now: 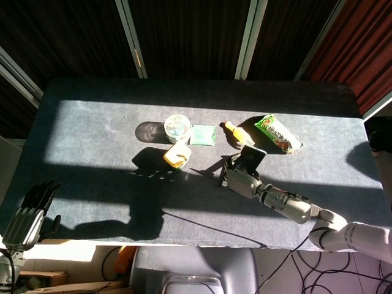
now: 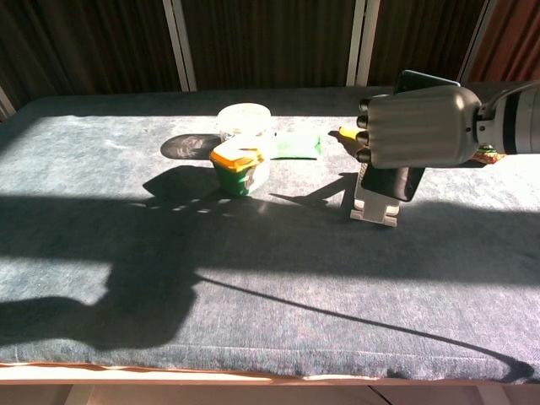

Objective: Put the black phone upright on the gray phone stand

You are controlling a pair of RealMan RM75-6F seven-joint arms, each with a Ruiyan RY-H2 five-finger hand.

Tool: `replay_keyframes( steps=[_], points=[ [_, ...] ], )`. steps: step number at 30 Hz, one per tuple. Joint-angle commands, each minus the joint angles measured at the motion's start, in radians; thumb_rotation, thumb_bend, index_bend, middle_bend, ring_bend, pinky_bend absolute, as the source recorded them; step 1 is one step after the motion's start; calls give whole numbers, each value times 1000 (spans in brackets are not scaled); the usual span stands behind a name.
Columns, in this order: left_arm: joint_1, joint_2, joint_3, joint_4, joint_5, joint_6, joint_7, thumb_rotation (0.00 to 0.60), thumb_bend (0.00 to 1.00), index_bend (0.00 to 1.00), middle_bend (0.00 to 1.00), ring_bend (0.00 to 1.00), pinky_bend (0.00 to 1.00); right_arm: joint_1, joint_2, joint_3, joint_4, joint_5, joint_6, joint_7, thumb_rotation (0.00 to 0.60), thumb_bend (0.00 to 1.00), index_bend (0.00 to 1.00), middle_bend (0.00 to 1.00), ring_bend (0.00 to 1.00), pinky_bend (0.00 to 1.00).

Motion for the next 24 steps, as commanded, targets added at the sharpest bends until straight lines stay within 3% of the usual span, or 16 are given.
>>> replay_keyframes(
  steps=[1, 24],
  points=[
    [0, 0, 0, 0, 0, 0, 1, 600, 459, 0, 0, 0, 71, -5, -7, -3, 6, -3, -3, 11, 600, 430, 951, 711, 614, 576],
    [1, 5, 1, 0, 3, 5, -16, 600, 459, 0, 0, 0, 72, -11, -84, 8, 72, -4, -32, 18, 600, 431, 951, 711, 613, 576]
  ],
)
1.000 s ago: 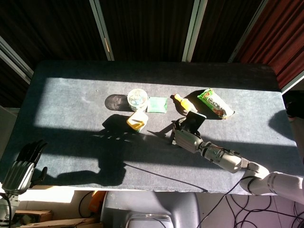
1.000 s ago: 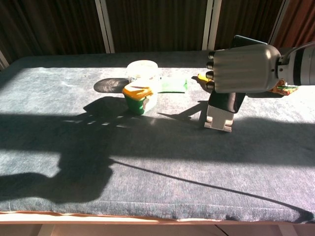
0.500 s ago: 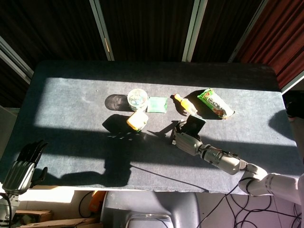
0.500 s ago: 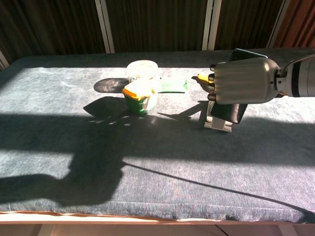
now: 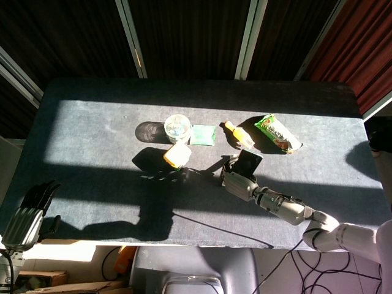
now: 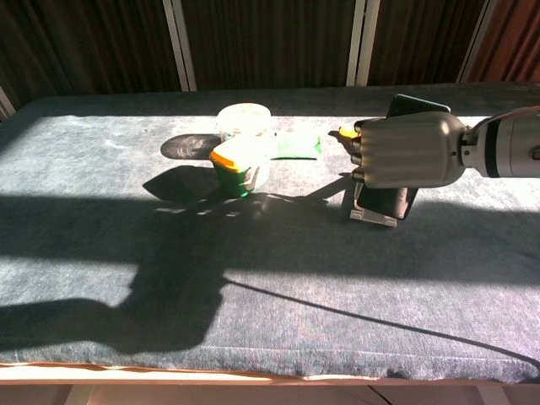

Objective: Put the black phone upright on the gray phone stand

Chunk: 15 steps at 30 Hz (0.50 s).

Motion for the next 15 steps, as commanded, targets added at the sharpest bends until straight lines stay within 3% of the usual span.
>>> replay_keyframes(
  steps=[1, 9, 14, 15],
  points=[
    [0, 0, 0, 0, 1, 0, -1, 600, 459, 0, 0, 0, 72, 1, -5, 0, 3, 0, -4, -1, 600, 431, 951, 711, 614, 576],
    [1, 2, 1, 1, 2, 3, -4, 600, 460, 0, 0, 0, 72, -1, -18, 4, 15, 4, -10, -10, 600, 430, 927, 711, 613, 576],
    [2, 2, 1, 1, 3, 3, -6, 600, 458, 0, 0, 0, 72, -2, -20, 6, 17, 8, -12, -12, 600, 430, 713, 706, 605, 575],
    [2, 2, 1, 1, 3, 3, -6, 600, 459, 0, 0, 0, 72, -2, -20, 6, 17, 8, -12, -12, 600, 430, 632, 689, 594, 572]
  ],
)
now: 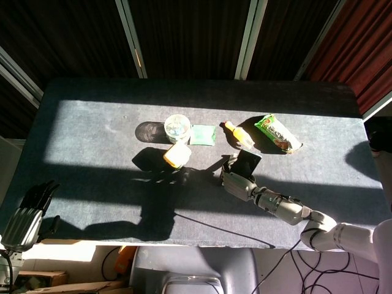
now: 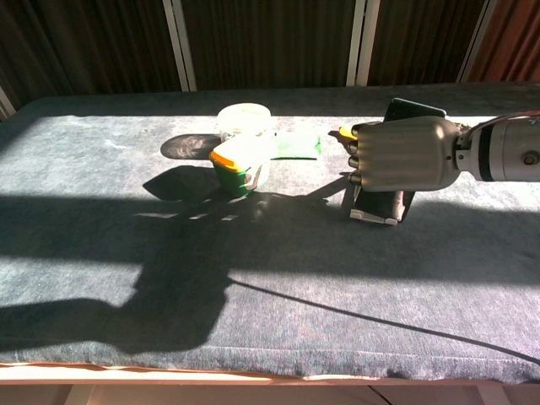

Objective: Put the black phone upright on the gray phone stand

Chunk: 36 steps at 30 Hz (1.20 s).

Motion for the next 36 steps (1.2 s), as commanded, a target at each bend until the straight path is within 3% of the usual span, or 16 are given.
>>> replay_keyframes(
  steps=[1, 3, 9, 36],
  points=[
    [0, 0, 0, 0, 0, 0, 0, 600, 459, 0, 0, 0, 72, 0, 0, 0, 0, 2, -2, 1, 600, 431, 575, 673, 584, 568],
    [0, 0, 1, 0, 1, -1, 0, 600, 459, 0, 0, 0, 72, -1, 0, 2, -2, 6, -4, -1, 600, 430, 391, 593, 540, 552],
    [0, 0, 2, -1, 1, -3, 1, 600, 459, 0, 0, 0, 72, -14, -5, 18, -4, 33, 9, -28, 600, 430, 221, 516, 462, 531],
    [0, 2, 2, 0, 2, -2, -6, 600, 459, 0, 0, 0, 72, -5, -37, 35, 1, 99, -8, -101, 600, 413, 137, 459, 426, 505]
  ],
)
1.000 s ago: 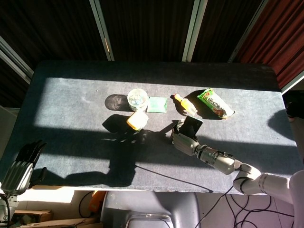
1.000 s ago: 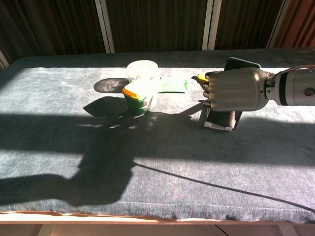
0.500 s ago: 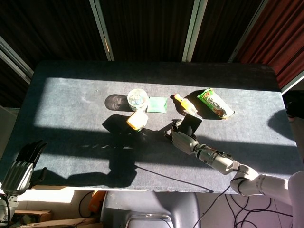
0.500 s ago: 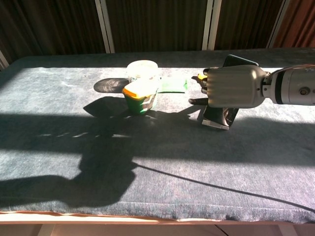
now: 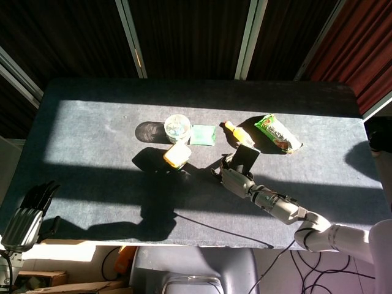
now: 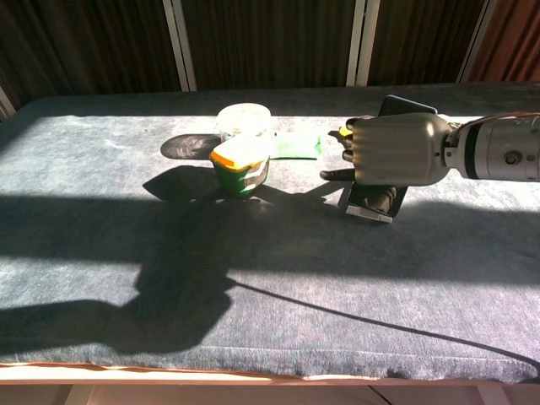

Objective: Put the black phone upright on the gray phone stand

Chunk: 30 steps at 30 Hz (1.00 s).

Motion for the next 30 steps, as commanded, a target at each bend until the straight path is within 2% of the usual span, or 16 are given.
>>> replay_keyframes(
  steps=[1, 7, 13, 18, 23, 27, 30],
  points=[
    [0, 0, 0, 1, -1, -1, -1, 600, 459, 0, 0, 0, 72, 2, 1, 0, -4, 5, -1, -7, 600, 413, 137, 456, 424, 504],
    [-1, -1, 1, 0, 2, -2, 0, 600, 460, 0, 0, 0, 72, 5, 5, -5, -12, 13, -4, -21, 600, 410, 124, 441, 405, 486],
    [-1, 0, 2, 1, 2, -3, -2, 600, 459, 0, 0, 0, 72, 3, 5, -3, -18, 22, 10, -31, 600, 403, 34, 395, 361, 457],
    [-1, 1, 1, 1, 2, -1, -4, 600, 459, 0, 0, 0, 72, -11, 3, 10, -39, 38, 51, -21, 600, 304, 0, 290, 252, 398],
    [0, 1, 1, 1, 1, -1, -3, 600, 459, 0, 0, 0, 72, -20, 32, 2, -88, 13, 89, 36, 600, 219, 0, 266, 236, 385],
    [0, 1, 1, 1, 2, 0, -3, 600, 459, 0, 0, 0, 72, -48, 70, -3, -155, -11, 155, 79, 600, 196, 0, 243, 214, 365],
    [2, 2, 0, 1, 2, 5, -5, 600, 458, 0, 0, 0, 72, -113, 85, 7, -226, -15, 280, 157, 600, 189, 0, 213, 183, 352]
  ],
)
